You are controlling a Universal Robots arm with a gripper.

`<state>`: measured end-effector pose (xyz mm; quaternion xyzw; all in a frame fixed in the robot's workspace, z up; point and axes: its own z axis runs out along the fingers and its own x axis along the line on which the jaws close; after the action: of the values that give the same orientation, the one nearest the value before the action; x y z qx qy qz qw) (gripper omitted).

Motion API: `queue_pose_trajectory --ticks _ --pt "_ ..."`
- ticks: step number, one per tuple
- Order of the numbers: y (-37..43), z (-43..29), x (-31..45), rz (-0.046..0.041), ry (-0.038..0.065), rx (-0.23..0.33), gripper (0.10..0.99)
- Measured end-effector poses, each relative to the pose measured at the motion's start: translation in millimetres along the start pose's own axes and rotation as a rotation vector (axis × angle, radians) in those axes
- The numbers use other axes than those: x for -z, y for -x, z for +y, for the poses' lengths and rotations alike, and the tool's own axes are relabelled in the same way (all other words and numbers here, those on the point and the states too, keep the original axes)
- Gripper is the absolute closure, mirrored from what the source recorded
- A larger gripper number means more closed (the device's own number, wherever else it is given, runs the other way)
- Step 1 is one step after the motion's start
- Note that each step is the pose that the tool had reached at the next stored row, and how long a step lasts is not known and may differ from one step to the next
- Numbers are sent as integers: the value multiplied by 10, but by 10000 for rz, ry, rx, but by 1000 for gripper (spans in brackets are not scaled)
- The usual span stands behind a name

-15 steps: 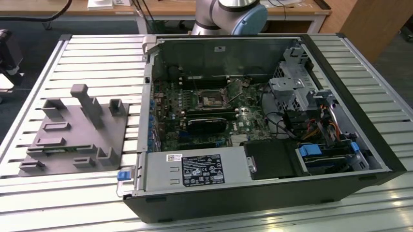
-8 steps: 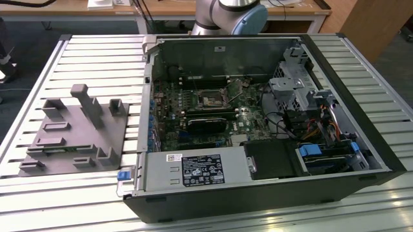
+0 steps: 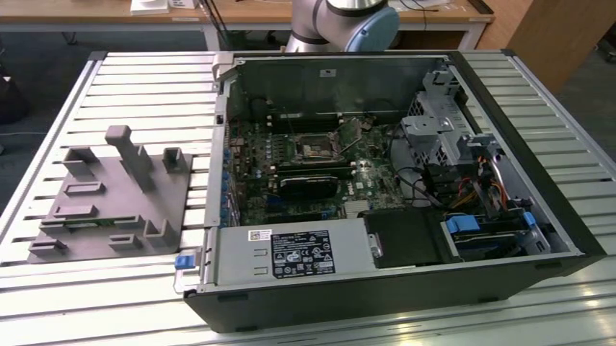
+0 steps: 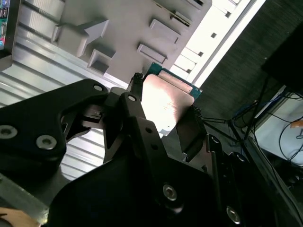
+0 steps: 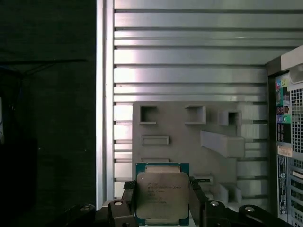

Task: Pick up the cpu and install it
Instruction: 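Pick up the cpu and move it towards the insertion slot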

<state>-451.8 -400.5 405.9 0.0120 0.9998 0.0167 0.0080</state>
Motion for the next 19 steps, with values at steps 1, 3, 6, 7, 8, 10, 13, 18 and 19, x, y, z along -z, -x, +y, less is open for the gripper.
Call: queue_pose_trajectory --ticks 1,3,6,7,8,10,13,18,19 --pt "0 3 31 0 0 1 549" --pt "2 8 88 0 1 1 549" --pt "43 11 99 -1 13 1 549" --pt "83 12 99 0 15 0 549" --pt "121 12 98 1 16 1 549" --pt "174 13 97 0 18 1 549" --pt "228 15 97 1 16 0 549" --pt "308 17 95 0 17 1 549" --pt "325 17 95 0 16 1 549"
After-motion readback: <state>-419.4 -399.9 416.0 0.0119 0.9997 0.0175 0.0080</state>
